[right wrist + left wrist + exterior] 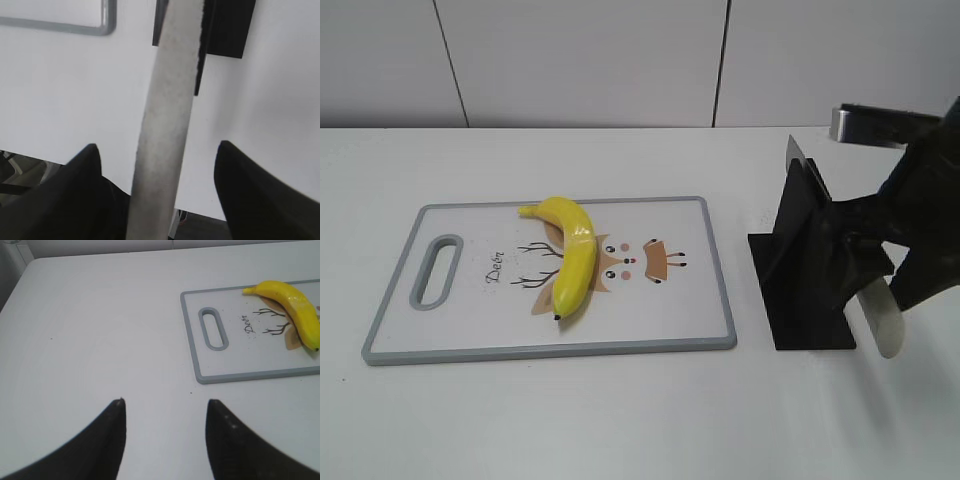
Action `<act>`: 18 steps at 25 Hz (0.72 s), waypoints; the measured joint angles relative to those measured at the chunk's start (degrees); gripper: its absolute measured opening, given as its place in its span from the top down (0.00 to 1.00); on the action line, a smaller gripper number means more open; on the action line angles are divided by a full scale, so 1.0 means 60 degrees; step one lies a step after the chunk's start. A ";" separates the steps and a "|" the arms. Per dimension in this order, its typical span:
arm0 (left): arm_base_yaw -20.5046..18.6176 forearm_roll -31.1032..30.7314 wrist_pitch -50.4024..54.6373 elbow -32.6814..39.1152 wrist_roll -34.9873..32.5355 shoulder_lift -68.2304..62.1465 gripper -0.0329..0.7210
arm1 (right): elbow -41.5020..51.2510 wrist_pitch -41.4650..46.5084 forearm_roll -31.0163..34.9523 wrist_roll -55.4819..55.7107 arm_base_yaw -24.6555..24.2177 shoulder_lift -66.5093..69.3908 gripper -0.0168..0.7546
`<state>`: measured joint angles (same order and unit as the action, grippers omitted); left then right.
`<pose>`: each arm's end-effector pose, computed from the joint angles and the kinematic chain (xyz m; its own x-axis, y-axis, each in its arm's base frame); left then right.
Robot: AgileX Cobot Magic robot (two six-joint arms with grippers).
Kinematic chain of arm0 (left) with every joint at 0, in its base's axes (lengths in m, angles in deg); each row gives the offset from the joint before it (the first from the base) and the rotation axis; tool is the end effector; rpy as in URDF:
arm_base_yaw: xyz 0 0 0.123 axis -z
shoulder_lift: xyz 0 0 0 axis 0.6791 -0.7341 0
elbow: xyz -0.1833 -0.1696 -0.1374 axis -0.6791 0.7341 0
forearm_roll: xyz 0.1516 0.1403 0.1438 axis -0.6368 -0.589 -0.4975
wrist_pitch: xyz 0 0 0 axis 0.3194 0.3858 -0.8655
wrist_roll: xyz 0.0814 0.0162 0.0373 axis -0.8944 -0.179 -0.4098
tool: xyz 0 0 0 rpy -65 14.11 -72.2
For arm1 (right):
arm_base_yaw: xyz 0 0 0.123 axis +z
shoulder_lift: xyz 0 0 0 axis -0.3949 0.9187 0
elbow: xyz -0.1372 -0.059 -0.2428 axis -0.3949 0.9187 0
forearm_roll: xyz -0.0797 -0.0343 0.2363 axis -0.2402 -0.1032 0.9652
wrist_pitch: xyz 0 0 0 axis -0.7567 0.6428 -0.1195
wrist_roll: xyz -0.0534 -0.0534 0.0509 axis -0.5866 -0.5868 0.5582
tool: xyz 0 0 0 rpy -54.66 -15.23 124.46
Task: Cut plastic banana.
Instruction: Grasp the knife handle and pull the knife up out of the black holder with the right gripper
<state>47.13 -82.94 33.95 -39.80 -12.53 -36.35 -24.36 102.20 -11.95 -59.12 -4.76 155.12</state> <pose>-0.0060 -0.0042 0.2720 -0.4634 0.1769 -0.8683 0.1872 0.9773 0.0992 0.2563 0.1076 0.2292 -0.9918 -0.1197 -0.0443 -0.1269 0.9621 0.2412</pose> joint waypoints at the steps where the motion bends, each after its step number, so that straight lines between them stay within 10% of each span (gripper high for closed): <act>1: 0.0000 0.0000 0.0000 0.0000 0.0000 0.0000 0.32 | 0.0000 -0.0010 0.0000 0.0020 0.0000 0.0168 0.28; 6: 0.0000 0.0000 0.0000 0.0000 0.0000 0.0000 0.32 | 0.0000 -0.0063 0.0000 0.0090 0.0000 0.0763 0.42; 10: 0.0000 0.0000 0.0000 0.0000 0.0000 0.0000 0.32 | -0.0003 -0.0233 0.0044 0.0149 0.0020 0.0781 0.75; 18: 0.0000 -0.0008 0.0000 0.0000 0.0000 0.0000 0.32 | -0.0049 -0.0209 0.0026 0.0168 0.0019 0.0758 0.74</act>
<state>47.13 -82.99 33.95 -39.80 -12.53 -36.35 -24.65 100.95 -11.79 -58.12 -4.65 159.67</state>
